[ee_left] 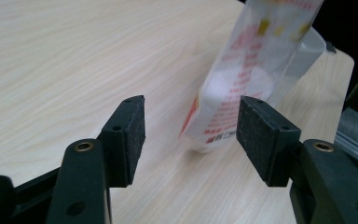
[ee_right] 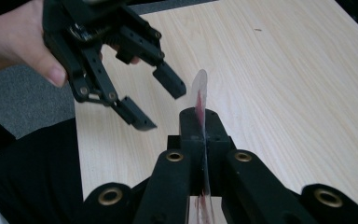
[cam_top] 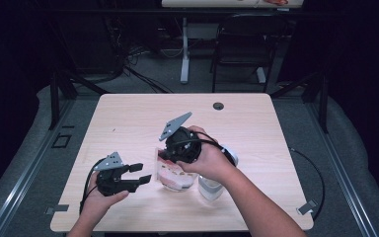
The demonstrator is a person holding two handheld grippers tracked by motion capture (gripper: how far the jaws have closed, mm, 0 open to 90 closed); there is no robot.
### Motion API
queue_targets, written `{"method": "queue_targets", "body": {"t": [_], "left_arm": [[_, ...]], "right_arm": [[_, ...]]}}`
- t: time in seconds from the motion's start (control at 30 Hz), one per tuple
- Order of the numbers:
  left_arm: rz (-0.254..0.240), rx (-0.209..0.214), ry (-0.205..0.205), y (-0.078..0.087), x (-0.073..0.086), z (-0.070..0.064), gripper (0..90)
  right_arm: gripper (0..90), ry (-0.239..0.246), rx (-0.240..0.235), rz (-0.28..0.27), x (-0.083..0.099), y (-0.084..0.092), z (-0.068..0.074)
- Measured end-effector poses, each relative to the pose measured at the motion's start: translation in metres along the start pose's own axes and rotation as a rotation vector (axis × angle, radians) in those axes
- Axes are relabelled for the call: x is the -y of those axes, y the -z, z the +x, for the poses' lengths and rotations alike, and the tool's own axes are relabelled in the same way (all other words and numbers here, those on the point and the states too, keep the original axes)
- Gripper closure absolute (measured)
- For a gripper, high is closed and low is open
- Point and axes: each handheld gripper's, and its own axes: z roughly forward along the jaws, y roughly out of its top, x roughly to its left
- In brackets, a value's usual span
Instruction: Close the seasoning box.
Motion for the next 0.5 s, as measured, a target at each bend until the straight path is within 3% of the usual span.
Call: {"method": "queue_targets", "body": {"t": [0.5], "left_arm": [[0.028, 0.088, -0.044, -0.024, 0.003, -0.007, 40.2]], "right_arm": [[90.0, 0.05, -0.016, -0.016, -0.009, 0.022, 0.011]]}}
